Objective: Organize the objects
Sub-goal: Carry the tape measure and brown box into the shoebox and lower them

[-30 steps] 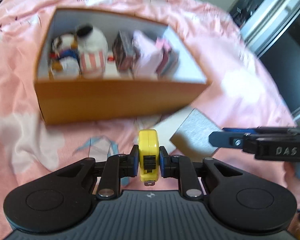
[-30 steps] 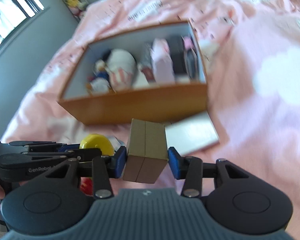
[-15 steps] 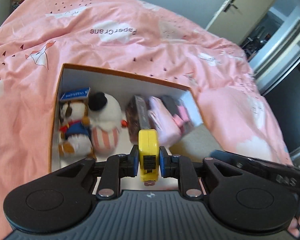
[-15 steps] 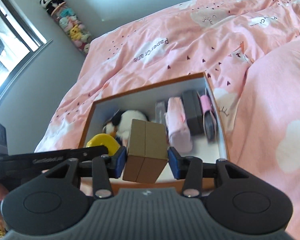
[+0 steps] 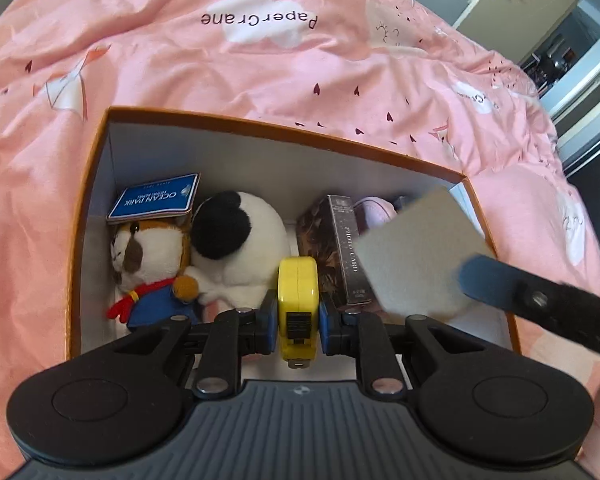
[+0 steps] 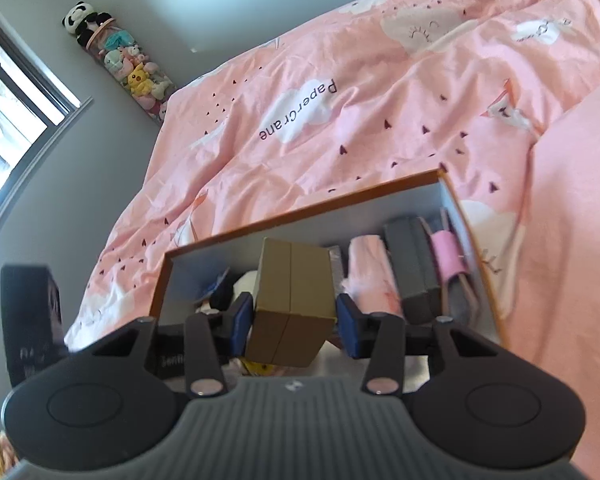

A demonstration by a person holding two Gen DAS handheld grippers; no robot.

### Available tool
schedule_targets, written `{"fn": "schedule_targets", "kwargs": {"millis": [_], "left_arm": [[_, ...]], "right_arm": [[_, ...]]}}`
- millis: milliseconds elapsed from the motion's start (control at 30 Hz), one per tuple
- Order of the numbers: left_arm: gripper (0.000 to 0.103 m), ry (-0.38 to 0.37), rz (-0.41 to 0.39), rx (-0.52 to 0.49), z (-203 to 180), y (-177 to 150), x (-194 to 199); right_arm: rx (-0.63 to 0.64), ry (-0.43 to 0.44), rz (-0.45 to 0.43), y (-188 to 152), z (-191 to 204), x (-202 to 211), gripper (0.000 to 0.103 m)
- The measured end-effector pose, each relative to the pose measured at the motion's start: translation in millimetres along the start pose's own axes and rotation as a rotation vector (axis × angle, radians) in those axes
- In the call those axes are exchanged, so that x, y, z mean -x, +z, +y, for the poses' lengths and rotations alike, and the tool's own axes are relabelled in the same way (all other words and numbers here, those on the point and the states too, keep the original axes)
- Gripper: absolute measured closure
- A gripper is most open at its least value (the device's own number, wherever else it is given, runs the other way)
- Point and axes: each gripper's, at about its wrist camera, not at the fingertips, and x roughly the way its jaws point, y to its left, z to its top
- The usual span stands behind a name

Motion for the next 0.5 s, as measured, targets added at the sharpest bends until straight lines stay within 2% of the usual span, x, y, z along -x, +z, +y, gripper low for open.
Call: {"fn": "schedule_targets", "kwargs": {"millis": [100, 333, 500], "left_arm": [[0.081, 0.025, -0.011, -0.012, 1.6, -0.6, 2.0], [0.080, 0.007, -0.008, -0.005, 11.6, -0.7, 3.9], [0.080, -0.006, -0.009, 0.002, 15.5, -0.3, 3.6]], "right_arm": [[-0.002, -0.007, 0.011, 3.1, 4.2, -16.7, 0.056], [0.015, -0.023, 0.038, 4.8, 9.3, -43.5, 0.056], [0.069, -0.091, 0.040, 4.1, 13.3, -58.1, 0.056]]}}
